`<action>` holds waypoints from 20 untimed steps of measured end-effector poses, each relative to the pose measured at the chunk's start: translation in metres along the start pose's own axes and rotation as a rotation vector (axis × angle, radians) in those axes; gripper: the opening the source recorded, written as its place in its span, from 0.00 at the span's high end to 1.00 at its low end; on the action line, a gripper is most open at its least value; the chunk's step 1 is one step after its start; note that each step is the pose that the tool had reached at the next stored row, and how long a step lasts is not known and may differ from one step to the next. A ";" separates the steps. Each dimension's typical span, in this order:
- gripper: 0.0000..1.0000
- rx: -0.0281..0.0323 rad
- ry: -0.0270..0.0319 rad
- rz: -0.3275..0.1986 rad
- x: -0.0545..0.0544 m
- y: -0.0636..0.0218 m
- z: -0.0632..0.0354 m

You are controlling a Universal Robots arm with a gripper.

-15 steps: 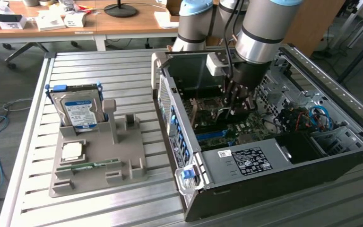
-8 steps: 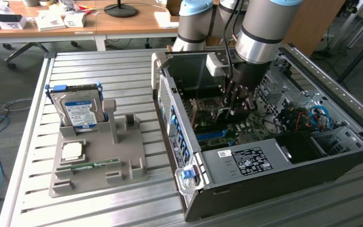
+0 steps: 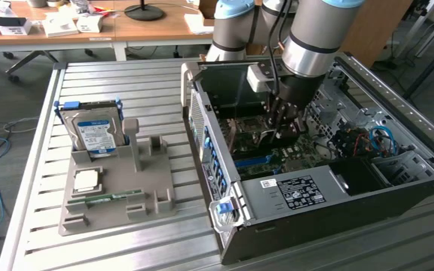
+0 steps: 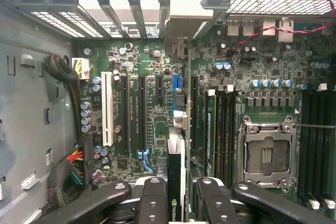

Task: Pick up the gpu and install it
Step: 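Insert the gpu into the slot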

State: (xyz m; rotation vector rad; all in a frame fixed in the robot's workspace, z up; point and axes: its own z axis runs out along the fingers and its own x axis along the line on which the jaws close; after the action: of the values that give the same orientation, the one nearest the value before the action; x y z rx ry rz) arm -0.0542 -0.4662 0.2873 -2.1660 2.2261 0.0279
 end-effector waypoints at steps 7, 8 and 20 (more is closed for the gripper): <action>0.74 -0.0001 0.0002 0.000 0.001 0.0036 0.0002; 0.74 0.0000 -0.0001 0.000 0.001 0.0036 0.0008; 0.74 0.0000 -0.0001 0.000 0.001 0.0040 0.0057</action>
State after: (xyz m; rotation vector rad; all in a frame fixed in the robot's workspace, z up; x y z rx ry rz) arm -0.0581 -0.4668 0.2816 -2.1662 2.2259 0.0280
